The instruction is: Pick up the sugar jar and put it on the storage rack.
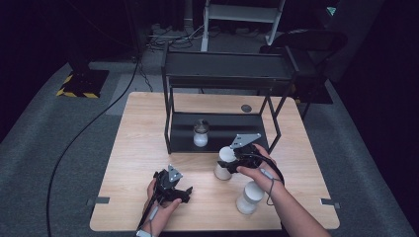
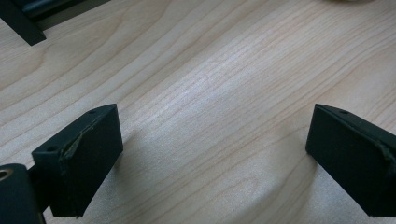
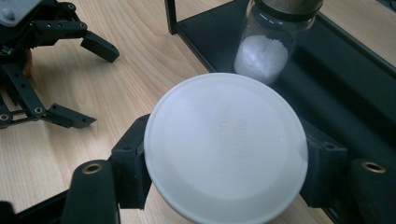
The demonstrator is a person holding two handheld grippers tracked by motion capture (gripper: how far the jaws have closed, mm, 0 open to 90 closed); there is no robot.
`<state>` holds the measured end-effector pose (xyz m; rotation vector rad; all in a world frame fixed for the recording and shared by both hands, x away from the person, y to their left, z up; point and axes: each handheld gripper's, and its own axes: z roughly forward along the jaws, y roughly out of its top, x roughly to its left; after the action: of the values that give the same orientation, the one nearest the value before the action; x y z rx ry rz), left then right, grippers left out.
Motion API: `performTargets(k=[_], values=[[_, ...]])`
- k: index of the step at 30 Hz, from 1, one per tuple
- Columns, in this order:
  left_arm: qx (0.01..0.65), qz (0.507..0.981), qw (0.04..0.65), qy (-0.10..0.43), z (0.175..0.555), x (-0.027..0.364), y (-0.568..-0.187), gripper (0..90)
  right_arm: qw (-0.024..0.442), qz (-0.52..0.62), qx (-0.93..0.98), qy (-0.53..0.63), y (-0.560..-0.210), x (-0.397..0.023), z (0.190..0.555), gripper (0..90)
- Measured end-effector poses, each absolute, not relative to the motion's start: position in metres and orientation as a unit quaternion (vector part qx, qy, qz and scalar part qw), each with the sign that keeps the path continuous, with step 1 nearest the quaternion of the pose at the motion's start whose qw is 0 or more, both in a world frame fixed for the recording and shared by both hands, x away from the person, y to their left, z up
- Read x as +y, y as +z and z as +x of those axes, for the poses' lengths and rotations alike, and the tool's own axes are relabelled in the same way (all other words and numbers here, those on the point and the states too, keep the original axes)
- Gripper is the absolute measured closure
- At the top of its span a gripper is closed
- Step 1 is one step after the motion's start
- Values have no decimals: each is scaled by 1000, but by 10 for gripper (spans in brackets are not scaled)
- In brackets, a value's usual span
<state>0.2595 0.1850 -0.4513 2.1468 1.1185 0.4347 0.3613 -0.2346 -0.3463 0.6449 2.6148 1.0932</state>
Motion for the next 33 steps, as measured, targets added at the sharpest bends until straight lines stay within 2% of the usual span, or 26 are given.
performTargets(k=[33], values=[[428, 823, 334, 166, 260, 185, -451, 37, 145, 240, 877, 389, -299, -232, 378, 335]])
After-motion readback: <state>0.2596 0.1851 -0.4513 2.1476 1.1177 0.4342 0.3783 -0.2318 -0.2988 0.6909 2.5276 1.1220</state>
